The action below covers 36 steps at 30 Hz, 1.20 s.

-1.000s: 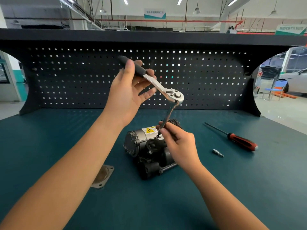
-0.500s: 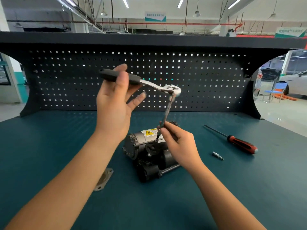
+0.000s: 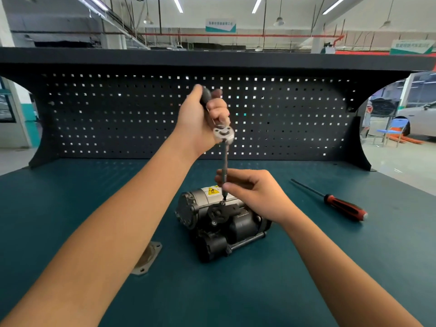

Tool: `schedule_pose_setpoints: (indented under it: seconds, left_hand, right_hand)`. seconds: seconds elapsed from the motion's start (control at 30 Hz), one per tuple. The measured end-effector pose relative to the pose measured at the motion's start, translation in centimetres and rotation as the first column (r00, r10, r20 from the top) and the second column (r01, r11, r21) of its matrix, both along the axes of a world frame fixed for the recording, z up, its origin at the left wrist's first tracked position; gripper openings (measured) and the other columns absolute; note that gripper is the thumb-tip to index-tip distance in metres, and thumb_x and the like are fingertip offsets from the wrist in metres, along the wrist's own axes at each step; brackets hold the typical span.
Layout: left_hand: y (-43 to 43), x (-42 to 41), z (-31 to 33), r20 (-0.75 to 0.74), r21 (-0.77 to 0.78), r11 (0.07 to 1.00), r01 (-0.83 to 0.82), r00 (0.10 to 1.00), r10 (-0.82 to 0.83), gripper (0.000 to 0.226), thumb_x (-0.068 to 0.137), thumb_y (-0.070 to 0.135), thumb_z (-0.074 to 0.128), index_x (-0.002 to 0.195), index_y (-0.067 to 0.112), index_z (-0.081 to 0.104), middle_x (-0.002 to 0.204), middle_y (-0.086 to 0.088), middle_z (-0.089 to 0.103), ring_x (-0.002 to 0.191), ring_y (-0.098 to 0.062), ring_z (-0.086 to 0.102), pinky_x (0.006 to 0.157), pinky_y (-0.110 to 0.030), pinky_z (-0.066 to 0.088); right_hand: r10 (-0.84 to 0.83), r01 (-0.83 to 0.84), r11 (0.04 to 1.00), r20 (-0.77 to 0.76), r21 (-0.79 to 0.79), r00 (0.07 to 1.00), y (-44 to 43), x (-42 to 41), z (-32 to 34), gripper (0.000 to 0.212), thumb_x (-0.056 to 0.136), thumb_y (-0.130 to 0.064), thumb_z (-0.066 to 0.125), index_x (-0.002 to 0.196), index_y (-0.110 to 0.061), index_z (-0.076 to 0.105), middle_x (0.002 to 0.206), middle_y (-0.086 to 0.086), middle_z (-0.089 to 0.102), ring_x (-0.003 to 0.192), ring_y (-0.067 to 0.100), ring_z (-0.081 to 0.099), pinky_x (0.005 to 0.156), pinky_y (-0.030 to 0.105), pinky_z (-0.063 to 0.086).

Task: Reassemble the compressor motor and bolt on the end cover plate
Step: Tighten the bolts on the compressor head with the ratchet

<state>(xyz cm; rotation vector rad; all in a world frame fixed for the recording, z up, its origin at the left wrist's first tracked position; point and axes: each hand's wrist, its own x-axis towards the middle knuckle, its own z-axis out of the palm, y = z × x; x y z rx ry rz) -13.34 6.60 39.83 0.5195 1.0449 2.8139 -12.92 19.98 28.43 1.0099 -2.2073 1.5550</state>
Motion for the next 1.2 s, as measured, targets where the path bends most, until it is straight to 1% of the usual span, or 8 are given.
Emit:
schedule_pose_setpoints:
  seconds: [0.2,0.33,0.5,0.67,0.77,0.87,1.07,1.2]
  left_hand:
    - [-0.4,0.2,0.9,0.012,-0.305,0.937,0.173,0.984,-0.178,0.045,0.101,0.044,0.025,0.086,0.01,0.05,0.038,0.009,0.032,0.024,-0.004,0.03,0.027,-0.012,0.028]
    - [-0.9,0.6,0.5,0.01,-0.202,0.979,0.042,0.999,-0.04,0.045,0.101,0.045,0.027,0.08,0.011,0.048,0.037,0.01,0.033,0.024,-0.003,0.029,0.028,-0.014,0.029]
    - [0.6,0.5,0.6,0.07,-0.063,0.987,-0.15,0.986,0.154,0.039,0.1,0.039,0.033,0.077,0.011,0.046,0.038,0.008,0.039,0.028,-0.003,0.035,0.034,-0.011,0.036]
    - [2.6,0.9,-0.3,0.095,0.093,0.996,0.008,0.995,-0.017,0.017,0.098,0.018,0.038,0.097,0.004,0.048,0.061,-0.003,0.053,0.052,-0.01,0.053,0.044,-0.02,0.05]
    - [3.1,1.0,-1.1,-0.003,0.008,1.0,0.009,1.0,-0.009,0.018,0.1,0.015,0.04,0.091,0.008,0.055,0.073,0.001,0.063,0.061,-0.006,0.062,0.058,-0.024,0.055]
    - [3.0,1.5,-1.9,-0.176,-0.1,0.978,-0.185,0.97,0.166,0.013,0.096,0.005,0.046,0.09,0.014,0.053,0.08,0.005,0.065,0.07,-0.007,0.066,0.07,-0.029,0.052]
    - [0.9,4.1,-4.0,-0.625,-0.26,0.824,-0.503,0.739,0.253,0.023,0.086,0.001,0.055,0.092,0.02,0.044,0.082,0.009,0.066,0.093,-0.014,0.067,0.078,-0.034,0.053]
    - [0.3,3.9,-4.0,-0.548,-0.279,0.873,-0.399,0.813,0.196,0.018,0.093,0.002,0.048,0.096,0.019,0.046,0.082,0.006,0.069,0.091,-0.015,0.067,0.074,-0.031,0.054]
  right_hand:
    - [-0.054,0.065,0.995,-0.141,0.08,0.989,-1.2,0.2,0.2,0.026,0.081,-0.002,0.069,0.107,-0.003,0.069,0.095,0.001,0.072,0.088,0.007,0.067,0.087,0.021,0.052]
    - [-0.122,0.127,0.992,-0.262,0.003,0.957,-1.6,0.3,-0.8,0.02,0.08,-0.003,0.071,0.1,-0.002,0.072,0.088,-0.003,0.071,0.085,0.006,0.066,0.083,0.019,0.052]
    - [-0.123,0.108,0.988,-0.143,-0.108,0.982,-1.6,0.2,-1.4,0.017,0.081,0.001,0.068,0.098,-0.003,0.071,0.083,-0.01,0.069,0.08,-0.005,0.065,0.076,0.008,0.048]
    - [-0.097,0.096,0.961,0.008,-0.258,0.995,-1.6,0.4,-1.7,0.026,0.081,0.003,0.067,0.084,-0.022,0.067,0.08,-0.01,0.071,0.08,0.002,0.068,0.076,0.015,0.052]
    - [-0.105,0.115,0.945,0.05,-0.305,0.993,-1.4,0.4,-1.7,0.026,0.079,0.002,0.07,0.08,-0.024,0.068,0.074,-0.012,0.072,0.075,0.002,0.068,0.069,0.013,0.051]
    - [-0.123,0.165,0.915,0.134,-0.368,0.983,-1.2,0.1,-1.9,0.018,0.079,-0.003,0.071,0.076,-0.021,0.069,0.068,-0.005,0.072,0.065,0.004,0.067,0.062,0.016,0.051]
    - [-0.136,0.182,0.897,0.14,-0.403,0.981,-1.1,0.0,-2.3,0.015,0.077,-0.008,0.074,0.075,-0.021,0.069,0.067,-0.002,0.072,0.066,0.008,0.068,0.065,0.018,0.054]
    - [-0.081,0.104,0.962,0.1,-0.253,0.992,-0.4,0.4,-2.0,0.023,0.085,-0.005,0.066,0.087,-0.028,0.066,0.086,-0.01,0.072,0.085,0.004,0.068,0.079,0.017,0.051]
